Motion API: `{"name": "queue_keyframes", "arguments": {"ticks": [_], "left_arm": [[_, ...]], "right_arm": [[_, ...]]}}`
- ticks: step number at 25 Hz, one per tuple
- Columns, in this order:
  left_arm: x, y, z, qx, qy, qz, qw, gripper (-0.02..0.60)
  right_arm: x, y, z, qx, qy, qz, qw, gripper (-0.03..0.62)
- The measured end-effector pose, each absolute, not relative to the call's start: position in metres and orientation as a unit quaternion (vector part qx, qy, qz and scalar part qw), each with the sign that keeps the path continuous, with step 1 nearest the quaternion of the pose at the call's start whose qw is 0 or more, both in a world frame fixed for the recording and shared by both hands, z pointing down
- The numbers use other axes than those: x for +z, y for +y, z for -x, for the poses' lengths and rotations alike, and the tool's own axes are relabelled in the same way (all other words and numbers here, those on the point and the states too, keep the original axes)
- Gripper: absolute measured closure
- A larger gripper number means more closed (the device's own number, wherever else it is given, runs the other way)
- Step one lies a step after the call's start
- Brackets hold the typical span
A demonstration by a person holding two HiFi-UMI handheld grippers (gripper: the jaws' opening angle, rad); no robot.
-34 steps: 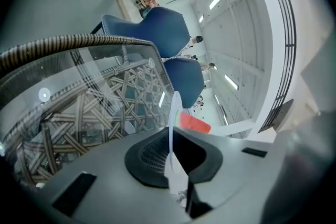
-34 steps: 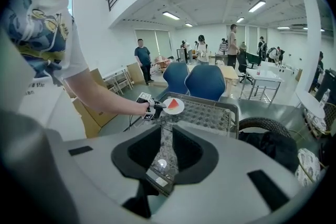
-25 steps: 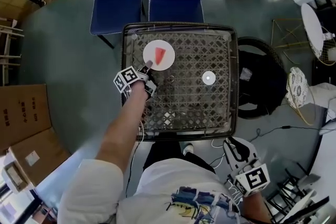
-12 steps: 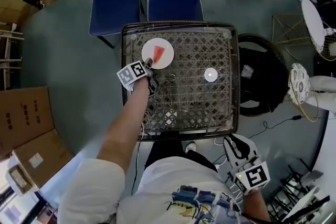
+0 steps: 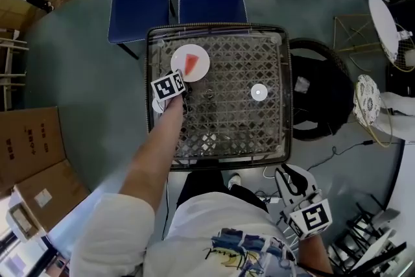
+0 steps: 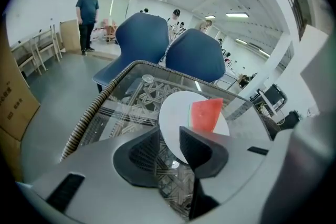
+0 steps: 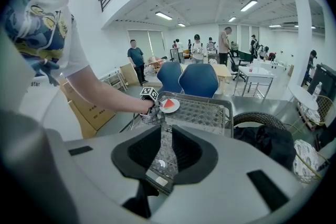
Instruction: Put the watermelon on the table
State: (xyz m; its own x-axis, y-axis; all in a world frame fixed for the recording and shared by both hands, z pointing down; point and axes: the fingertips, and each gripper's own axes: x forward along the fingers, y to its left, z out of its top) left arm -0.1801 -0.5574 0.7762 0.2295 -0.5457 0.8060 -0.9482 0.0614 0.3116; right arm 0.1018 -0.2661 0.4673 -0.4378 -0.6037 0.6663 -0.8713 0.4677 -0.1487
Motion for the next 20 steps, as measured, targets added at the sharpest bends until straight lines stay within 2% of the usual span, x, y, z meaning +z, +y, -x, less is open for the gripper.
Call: {"name": "queue_keyframes", "arguments": {"ticks": [7, 14, 18, 20], "left_arm": [[0.733, -0.528, 0.185, 0.194, -0.578, -0.673, 0.418, 0.471], [0.659, -0.431, 0.167, 0.146, -0.535, -0.723, 0.412, 0.478], [0.6, -0.334, 0.143, 0.11, -0.509, -0.752, 0.404, 0.56], [0.572, -0.28, 0.122, 0.09, -0.492, -0.77, 0.395, 0.572]], "right_arm": [[0.461, -0.249, -0.11, 0.22, -0.83, -0.443, 0.258, 0.533], [0.45, -0.212, -0.117, 0.168, -0.883, -0.372, 0.23, 0.533], [0.435, -0.168, -0.125, 0.124, -0.916, -0.31, 0.222, 0.545], [0.433, -0.146, -0.135, 0.113, -0.925, -0.291, 0.219, 0.565]]}}
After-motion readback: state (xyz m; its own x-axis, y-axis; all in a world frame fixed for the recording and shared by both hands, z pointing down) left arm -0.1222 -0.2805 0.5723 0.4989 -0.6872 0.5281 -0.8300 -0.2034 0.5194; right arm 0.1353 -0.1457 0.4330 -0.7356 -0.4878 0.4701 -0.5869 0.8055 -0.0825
